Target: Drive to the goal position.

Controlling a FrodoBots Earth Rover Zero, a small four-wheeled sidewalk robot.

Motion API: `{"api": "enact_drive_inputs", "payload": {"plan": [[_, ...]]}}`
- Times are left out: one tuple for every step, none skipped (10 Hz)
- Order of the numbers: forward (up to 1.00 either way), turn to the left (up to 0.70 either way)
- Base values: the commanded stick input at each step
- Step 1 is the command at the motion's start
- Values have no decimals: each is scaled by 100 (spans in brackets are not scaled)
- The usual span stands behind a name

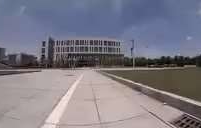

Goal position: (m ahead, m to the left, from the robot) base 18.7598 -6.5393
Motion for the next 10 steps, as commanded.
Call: {"api": "enact_drive_inputs", "payload": {"plan": [[70, 0], [70, 0], [70, 0], [70, 0], [70, 0], [70, 0], [70, 0], [70, 0], [70, 0], [70, 0]]}}
